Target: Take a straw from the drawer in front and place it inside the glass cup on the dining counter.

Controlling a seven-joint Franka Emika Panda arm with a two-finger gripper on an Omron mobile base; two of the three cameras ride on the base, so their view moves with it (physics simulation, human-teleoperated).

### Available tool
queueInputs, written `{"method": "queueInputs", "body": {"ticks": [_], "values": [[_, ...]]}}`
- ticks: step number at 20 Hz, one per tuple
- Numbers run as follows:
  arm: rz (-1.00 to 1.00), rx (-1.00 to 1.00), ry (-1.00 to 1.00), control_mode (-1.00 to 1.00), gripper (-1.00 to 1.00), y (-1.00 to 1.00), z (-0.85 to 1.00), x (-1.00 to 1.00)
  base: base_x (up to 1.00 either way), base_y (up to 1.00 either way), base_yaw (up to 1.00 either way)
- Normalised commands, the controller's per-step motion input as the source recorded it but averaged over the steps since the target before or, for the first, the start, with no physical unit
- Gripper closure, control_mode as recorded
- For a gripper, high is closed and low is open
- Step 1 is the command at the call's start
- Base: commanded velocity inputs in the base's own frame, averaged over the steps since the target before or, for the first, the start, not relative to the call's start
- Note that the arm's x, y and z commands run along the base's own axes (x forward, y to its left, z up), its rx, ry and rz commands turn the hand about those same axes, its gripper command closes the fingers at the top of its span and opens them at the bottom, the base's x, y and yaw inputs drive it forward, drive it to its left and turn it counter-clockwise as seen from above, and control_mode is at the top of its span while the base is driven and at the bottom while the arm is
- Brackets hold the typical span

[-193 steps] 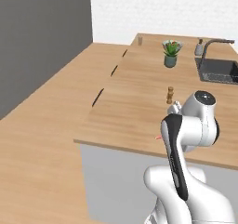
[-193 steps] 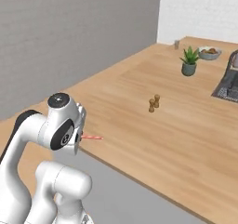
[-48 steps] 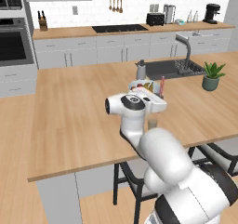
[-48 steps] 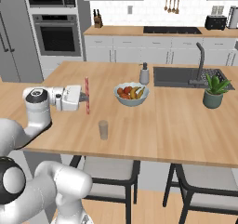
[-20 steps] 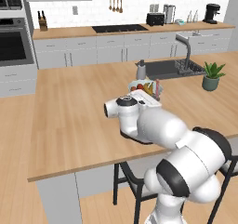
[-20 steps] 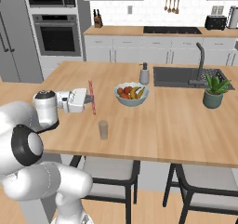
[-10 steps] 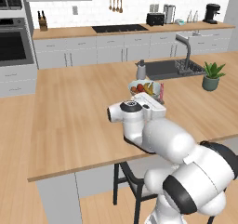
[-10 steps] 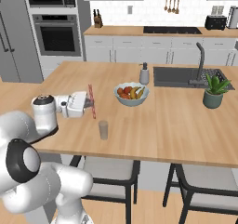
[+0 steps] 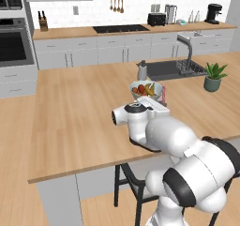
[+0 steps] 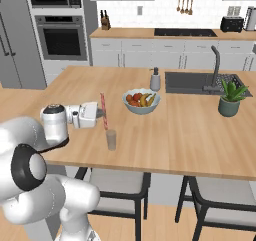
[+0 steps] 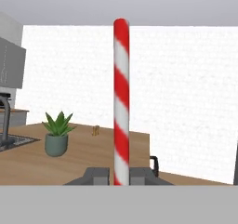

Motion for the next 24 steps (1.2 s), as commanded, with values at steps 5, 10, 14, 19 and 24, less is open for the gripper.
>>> {"method": "queueInputs", "body": {"ticks": [5, 10, 14, 19, 24], "values": [[0.0, -0.01, 0.02, -1.0, 1.0, 0.0, -0.21, 0.16, 0.0, 0.0, 0.0], [0.0, -0.01, 0.0, -1.0, 1.0, 0.08, -0.24, 0.28, 0.0, 0.0, 0.0], [0.0, 0.0, 0.0, -1.0, 1.0, 0.06, -0.11, 0.42, 0.0, 0.0, 0.0], [0.0, 0.0, 0.0, -1.0, 1.0, 0.03, -0.17, 0.2, 0.0, 0.0, 0.0], [0.0, 0.0, -0.03, -1.0, 1.0, 0.01, -0.19, 0.0, 0.0, 0.0, 0.0]]}}
